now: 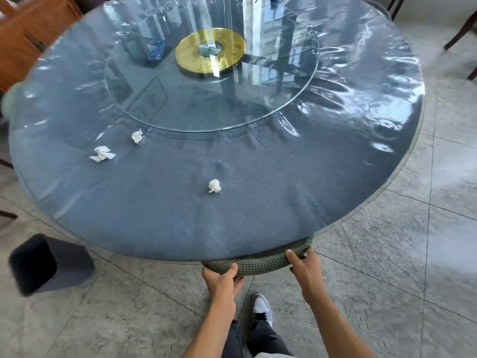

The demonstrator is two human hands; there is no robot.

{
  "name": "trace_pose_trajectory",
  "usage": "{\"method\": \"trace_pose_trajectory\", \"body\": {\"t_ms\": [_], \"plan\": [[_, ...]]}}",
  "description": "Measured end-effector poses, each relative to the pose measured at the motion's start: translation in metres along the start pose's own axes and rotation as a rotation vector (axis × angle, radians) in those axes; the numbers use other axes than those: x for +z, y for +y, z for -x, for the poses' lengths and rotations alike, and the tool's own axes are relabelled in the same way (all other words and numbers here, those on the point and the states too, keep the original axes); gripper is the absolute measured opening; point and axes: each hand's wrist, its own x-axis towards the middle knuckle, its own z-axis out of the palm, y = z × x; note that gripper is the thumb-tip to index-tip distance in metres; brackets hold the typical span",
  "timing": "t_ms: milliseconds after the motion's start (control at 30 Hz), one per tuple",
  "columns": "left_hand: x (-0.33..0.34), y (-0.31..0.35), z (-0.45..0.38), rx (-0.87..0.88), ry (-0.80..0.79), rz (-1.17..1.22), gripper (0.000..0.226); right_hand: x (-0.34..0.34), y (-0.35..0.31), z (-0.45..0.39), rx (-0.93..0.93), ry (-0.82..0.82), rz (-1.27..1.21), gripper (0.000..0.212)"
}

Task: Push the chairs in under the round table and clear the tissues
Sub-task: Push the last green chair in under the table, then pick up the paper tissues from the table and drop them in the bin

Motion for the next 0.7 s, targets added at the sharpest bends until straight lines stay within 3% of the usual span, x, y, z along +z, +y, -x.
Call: {"method": "trace_pose_trajectory", "body": {"t_ms": [100, 133, 200, 300, 400, 467, 700], "plan": [[-0.002, 0.003, 0.006, 0.098, 0.132, -0.172, 0.063, -0.003, -0.007, 0.008, -0.09, 0.149, 0.286, 0.051], [-0.002, 0.006, 0.008, 0.134, 0.155, -0.236, 0.058, -0.004, -0.013, 0.013, -0.144, 0.171, 0.301, 0.049], [-0.002, 0.015, 0.017, 0.206, 0.207, -0.295, 0.024, -0.006, -0.027, 0.02, -0.27, 0.181, 0.319, 0.044], [0.001, 0.028, 0.025, 0.256, 0.257, -0.265, 0.016, -0.006, -0.062, 0.029, -0.419, 0.149, 0.306, 0.045], [0.006, 0.044, 0.027, 0.269, 0.226, -0.249, 0.056, -0.004, -0.1, 0.04, -0.558, 0.111, 0.27, 0.046], [0.011, 0.06, 0.036, 0.348, 0.176, -0.25, 0.064, -0.004, -0.125, 0.049, -0.646, 0.103, 0.248, 0.045], [0.033, 0.16, 0.1, 1.049, -0.015, -0.436, 0.058, -0.015, -0.21, 0.086, -0.963, 0.111, 0.265, 0.048]]}}
